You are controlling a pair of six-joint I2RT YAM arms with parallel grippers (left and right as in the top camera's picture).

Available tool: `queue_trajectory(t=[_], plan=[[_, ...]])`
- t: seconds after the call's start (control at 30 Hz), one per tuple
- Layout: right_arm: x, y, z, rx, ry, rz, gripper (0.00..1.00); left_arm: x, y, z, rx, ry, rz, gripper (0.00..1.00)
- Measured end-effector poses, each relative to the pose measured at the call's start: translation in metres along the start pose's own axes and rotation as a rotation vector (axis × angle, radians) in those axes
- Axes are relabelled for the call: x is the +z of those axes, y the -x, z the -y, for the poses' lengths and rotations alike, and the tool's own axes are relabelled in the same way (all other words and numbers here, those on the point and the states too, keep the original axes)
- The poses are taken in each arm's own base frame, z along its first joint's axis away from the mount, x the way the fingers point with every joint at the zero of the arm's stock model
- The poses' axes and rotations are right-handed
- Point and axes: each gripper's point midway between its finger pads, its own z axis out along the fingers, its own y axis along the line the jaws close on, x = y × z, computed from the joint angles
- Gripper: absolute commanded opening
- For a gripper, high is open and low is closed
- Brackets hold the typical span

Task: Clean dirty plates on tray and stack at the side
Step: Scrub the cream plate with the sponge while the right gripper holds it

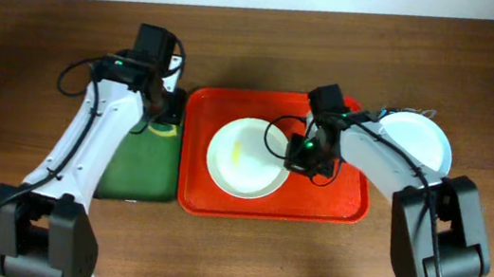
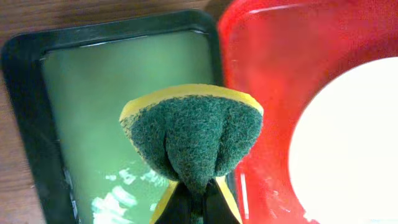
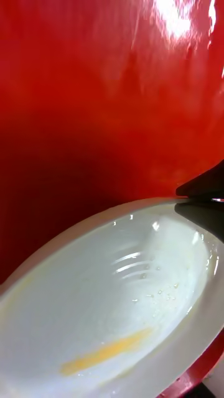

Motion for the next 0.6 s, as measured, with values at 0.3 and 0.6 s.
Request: queue_trajectory(t=[0.3, 0.6], plan=[[0.010, -0.007, -0.034, -0.013, 0.030, 0.022, 0.04, -0.002, -0.007, 0.043, 0.092, -0.050, -0.009, 0.00], [0.014, -0.003, -0.020, 0.027, -0.032, 0.056, 0.04, 0.033, -0.031, 0.094, 0.128, -0.106, -0.123, 0.00]])
